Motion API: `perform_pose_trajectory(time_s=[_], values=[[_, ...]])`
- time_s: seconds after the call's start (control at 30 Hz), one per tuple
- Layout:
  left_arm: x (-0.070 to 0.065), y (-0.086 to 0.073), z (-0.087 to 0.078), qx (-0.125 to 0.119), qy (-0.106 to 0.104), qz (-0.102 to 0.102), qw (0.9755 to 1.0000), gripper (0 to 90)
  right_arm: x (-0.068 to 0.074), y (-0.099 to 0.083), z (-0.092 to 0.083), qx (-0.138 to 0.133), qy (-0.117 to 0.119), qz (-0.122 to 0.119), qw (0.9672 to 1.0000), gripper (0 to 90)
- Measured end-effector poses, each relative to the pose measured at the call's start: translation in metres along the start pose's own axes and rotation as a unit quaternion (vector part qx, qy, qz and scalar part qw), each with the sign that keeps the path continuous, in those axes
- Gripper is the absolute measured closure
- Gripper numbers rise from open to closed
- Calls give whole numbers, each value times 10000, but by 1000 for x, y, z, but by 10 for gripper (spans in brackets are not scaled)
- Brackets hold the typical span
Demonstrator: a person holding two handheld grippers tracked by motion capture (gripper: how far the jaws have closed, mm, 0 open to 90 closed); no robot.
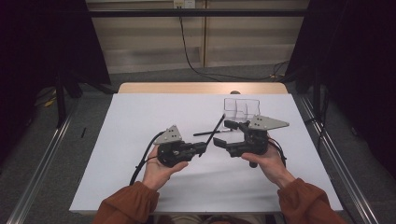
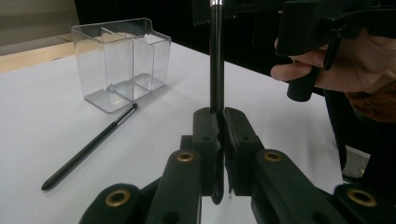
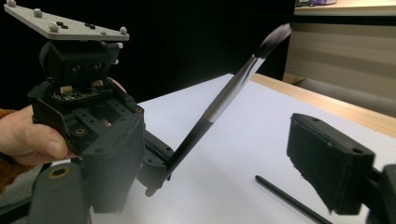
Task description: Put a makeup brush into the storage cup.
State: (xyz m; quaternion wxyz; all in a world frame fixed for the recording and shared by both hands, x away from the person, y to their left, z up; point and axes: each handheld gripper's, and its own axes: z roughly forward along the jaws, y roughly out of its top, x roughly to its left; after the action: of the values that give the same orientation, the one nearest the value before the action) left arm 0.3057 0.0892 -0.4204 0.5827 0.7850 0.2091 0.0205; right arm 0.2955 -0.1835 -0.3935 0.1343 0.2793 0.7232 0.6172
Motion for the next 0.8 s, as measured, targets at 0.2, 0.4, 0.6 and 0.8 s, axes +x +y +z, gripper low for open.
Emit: perform_pose_trajectory(time_s=[0.2,0.4,0.6,0.8], values=[[-2,-1,3,29,-35,29,10000,842,-3,-2,1,80,60,97,9999,270],[-3,-2,6,55,-81,21,9999,842,-7,-4,1,113,150,280,9994,381],[-3,-3,7,92,-99,38,9999,842,-7,-4,2,133,252,318,9991,478],[-3,-5,9,179,-95,70,9998,842,-8,-5,3,157,415,430,9981,653]])
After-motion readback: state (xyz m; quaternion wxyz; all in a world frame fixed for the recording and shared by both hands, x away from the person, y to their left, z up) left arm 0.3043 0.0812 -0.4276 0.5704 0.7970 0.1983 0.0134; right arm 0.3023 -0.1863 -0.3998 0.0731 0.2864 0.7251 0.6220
